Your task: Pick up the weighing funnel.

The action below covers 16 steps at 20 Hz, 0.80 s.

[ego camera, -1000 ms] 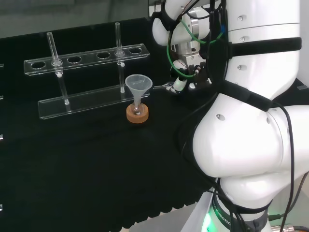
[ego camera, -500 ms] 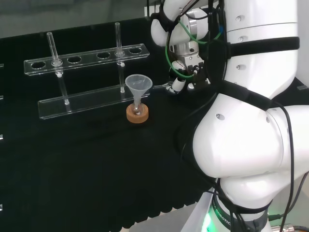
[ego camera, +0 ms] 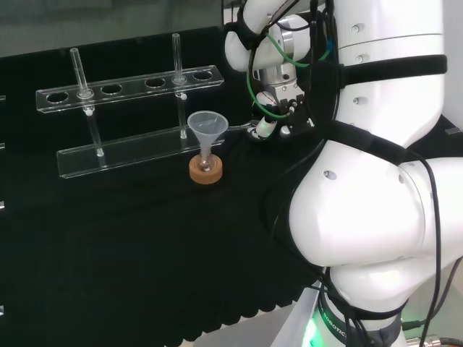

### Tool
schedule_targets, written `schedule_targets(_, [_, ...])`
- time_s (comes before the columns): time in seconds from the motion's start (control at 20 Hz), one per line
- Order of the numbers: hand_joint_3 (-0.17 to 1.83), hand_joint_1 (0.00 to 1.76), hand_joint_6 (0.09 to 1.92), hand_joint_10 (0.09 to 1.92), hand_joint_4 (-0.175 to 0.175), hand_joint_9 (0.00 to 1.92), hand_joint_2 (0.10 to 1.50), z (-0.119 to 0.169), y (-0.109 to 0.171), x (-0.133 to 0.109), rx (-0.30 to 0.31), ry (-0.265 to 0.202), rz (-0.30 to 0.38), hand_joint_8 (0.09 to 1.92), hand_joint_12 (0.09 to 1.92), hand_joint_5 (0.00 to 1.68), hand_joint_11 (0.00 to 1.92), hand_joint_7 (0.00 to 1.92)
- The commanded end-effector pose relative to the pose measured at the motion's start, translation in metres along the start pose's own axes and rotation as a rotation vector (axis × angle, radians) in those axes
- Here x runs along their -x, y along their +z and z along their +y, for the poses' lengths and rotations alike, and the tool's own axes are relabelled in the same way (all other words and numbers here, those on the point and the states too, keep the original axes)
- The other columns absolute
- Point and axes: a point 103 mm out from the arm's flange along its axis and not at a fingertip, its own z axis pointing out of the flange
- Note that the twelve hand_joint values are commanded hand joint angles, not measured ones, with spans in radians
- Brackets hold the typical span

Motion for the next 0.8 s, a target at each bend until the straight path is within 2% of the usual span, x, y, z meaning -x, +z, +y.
schedule_targets(0.05, [0.59,1.09,0.81,0.56,0.169,0.76,0.72,-0.008,-0.012,-0.002,0.06,0.021,-0.045,0.71,1.31,1.16,0.42,0.52])
schedule_targets(0.2, [0.63,1.11,0.72,0.53,0.175,0.81,0.68,-0.013,-0.024,0.0,0.087,0.037,-0.026,0.69,1.29,1.24,0.46,0.56])
schedule_targets(0.45, [0.63,1.11,0.7,0.52,0.175,0.82,0.68,-0.023,-0.037,0.007,0.114,0.061,-0.026,0.67,1.29,1.25,0.48,0.52])
schedule_targets(0.8, [0.63,1.11,0.7,0.52,0.175,0.82,0.68,-0.038,-0.049,0.017,0.146,0.096,0.041,0.68,1.28,1.25,0.49,0.52])
